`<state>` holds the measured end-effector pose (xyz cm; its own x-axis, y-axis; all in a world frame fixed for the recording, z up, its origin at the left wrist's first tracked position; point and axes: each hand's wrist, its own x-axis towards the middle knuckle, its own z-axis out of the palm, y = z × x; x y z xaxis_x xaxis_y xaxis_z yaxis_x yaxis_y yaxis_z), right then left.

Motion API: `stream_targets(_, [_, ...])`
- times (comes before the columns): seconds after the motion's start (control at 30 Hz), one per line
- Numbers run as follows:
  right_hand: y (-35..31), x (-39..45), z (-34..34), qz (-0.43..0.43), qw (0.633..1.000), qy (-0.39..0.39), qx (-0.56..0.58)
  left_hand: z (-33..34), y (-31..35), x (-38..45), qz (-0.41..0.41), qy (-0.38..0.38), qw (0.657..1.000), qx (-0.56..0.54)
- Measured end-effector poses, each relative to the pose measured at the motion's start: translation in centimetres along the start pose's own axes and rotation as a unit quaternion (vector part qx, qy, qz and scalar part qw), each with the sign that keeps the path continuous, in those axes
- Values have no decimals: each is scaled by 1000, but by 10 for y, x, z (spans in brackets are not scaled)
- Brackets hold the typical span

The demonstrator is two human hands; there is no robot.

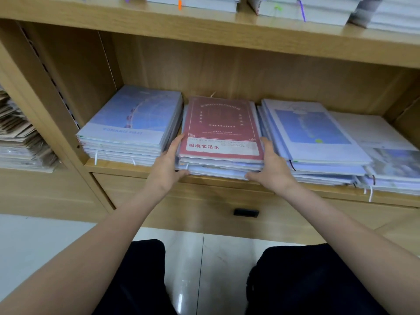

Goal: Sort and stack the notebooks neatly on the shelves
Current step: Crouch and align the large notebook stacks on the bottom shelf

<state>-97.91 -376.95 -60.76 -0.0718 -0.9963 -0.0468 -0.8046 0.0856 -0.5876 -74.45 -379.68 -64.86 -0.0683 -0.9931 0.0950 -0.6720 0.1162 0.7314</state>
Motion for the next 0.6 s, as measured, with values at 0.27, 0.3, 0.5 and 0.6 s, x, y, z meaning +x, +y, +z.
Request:
stream_targets(0.27, [-2, -5, 9, 48, 985, -53, 154, 11, 15, -2, -52, -8, 994, -96])
stream_targets(0.3, [-4, -4, 10, 48, 985, -52, 155, 11, 16, -1, -57, -9, 993, -104])
stream_targets(0.5, [-11, -4, 26, 69, 977, -53, 193, 16, 6, 1, -78, 30, 993, -81])
stream_targets(0.6, [-12, -6, 28, 57, 971, -70, 221, 10, 5, 1, -90, 28, 993, -71])
